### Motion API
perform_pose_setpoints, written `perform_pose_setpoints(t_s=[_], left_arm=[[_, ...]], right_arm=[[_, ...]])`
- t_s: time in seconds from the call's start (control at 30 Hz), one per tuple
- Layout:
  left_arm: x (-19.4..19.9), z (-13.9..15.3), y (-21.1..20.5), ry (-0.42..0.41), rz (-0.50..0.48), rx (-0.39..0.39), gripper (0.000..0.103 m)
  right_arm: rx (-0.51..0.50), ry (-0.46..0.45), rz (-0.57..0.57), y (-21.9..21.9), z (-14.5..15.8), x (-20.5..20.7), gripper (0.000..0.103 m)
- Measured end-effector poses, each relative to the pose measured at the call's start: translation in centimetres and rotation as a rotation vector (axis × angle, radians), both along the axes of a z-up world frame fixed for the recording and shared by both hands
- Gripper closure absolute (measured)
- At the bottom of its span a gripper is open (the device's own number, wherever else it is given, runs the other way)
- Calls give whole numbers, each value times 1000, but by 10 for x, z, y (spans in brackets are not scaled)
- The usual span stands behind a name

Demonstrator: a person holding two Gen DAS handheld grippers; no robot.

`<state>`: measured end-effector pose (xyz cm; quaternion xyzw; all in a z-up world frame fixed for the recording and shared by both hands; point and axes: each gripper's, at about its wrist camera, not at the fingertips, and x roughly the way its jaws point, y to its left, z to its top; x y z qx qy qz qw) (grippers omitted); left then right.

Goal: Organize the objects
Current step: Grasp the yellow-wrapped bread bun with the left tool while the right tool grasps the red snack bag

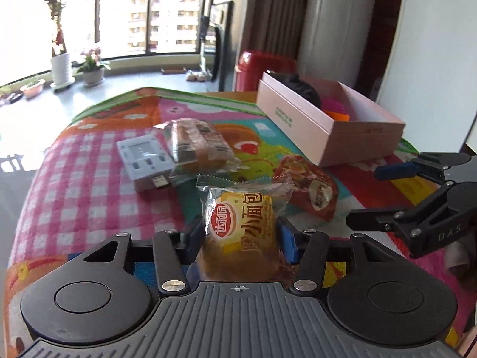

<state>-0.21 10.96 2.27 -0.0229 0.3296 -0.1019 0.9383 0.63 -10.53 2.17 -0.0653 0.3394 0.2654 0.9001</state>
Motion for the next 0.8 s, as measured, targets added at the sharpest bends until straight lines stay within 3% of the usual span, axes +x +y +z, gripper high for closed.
perform_pose_setpoints(t_s=[0.23,0.33,0.53,0.67,0.8], left_arm=[[-13,-13,50,-38,189,-235,46],[-18,-20,62,-61,210,-316,46],[-23,-21,59,-94,198,-319,47],[-24,-21,58,-96,202,-318,47],[-29,-19,50,-90,190,-278,47]], right_arm=[[-51,13,-32,41,-5,24,0],[-74,37,-47,49,-13,36,0],[-87,44,-38,54,-18,40,0],[-100,34,4,55,-14,30,22],[-104,32,55,46,-1,8,23]])
